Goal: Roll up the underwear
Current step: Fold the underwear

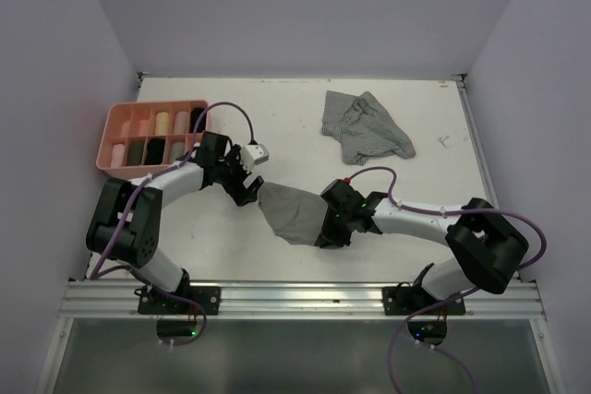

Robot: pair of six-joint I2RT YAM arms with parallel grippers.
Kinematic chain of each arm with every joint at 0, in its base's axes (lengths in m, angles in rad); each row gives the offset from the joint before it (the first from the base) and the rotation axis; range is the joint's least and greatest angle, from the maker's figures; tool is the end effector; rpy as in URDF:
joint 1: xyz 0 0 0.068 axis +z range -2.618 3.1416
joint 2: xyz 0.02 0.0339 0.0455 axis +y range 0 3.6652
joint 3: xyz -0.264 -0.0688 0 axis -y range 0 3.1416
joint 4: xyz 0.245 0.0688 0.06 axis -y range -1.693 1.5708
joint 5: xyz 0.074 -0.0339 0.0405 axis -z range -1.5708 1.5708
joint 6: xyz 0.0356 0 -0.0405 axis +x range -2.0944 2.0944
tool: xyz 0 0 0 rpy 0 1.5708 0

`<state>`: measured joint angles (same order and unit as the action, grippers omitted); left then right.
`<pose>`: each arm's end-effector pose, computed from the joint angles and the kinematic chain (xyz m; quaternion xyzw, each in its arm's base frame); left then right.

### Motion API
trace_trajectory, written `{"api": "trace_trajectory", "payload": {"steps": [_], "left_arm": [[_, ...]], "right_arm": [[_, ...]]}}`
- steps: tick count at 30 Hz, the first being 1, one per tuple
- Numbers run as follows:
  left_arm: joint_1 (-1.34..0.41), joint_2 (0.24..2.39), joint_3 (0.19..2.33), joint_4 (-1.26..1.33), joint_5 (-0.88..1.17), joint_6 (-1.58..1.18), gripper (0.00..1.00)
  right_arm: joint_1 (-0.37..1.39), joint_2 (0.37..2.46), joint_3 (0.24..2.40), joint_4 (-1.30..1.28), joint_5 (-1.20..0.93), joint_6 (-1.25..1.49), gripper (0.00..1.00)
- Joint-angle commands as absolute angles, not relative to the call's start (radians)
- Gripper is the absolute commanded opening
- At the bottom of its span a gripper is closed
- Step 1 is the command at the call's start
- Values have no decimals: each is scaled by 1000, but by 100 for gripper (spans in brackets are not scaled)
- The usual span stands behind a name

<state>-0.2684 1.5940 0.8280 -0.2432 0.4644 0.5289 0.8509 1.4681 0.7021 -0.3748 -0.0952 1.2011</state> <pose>0.2857 -0.0951 0.1612 0.4217 0.8370 -0.1842 0.2961 0.1667 0.1953 0.1500 0.1600 0.9627 0.2063 0.0707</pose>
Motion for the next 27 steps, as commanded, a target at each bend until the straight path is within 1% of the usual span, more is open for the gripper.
{"api": "trace_trajectory", "payload": {"steps": [1, 15, 20, 27], "left_arm": [[-284, 1592, 833, -209, 480, 483, 100], [-298, 1617, 835, -186, 479, 462, 100], [-305, 1634, 835, -176, 477, 445, 100], [-339, 1661, 830, -158, 356, 422, 100]], "right_arm": [[854, 1459, 698, -347, -61, 1226, 23], [854, 1424, 684, -348, -57, 1226, 24], [856, 1401, 703, -376, -38, 1215, 30], [854, 1420, 710, -391, -43, 1210, 31]]}}
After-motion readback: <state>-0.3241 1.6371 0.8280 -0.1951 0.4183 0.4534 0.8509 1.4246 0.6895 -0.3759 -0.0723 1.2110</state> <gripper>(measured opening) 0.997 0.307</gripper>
